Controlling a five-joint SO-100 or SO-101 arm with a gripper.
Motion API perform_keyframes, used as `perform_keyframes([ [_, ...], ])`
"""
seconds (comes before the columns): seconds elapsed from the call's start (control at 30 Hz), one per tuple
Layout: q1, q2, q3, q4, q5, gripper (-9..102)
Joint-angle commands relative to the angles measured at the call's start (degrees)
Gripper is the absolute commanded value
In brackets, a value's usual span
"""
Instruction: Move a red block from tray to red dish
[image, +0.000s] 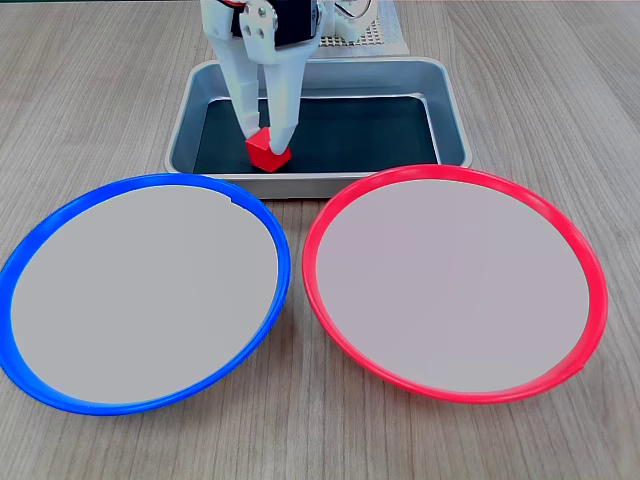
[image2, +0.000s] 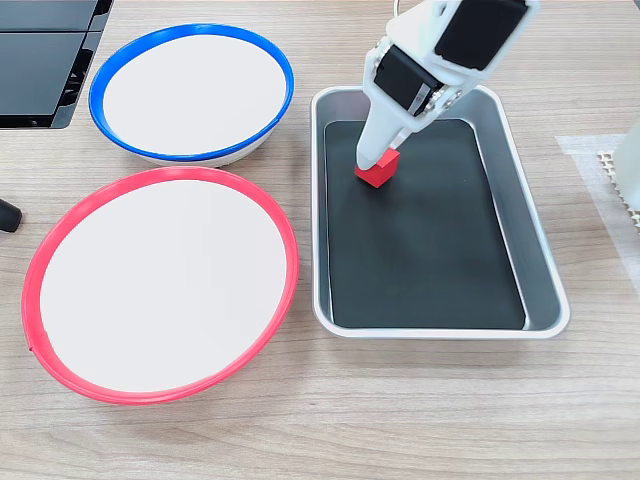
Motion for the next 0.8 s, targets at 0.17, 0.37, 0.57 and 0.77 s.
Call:
perform_keyframes([
  [0.17, -13.5, 1.5, -32.9, 24.8, 24.2, 0],
  [0.37, -18.2, -14.9, -58.1, 23.5, 34.7, 0],
  [0.57, -18.5, -30.1, -56.3, 8.3, 29.5, 0],
  [0.77, -18.5, -39.5, -56.4, 1.4, 24.6, 0],
])
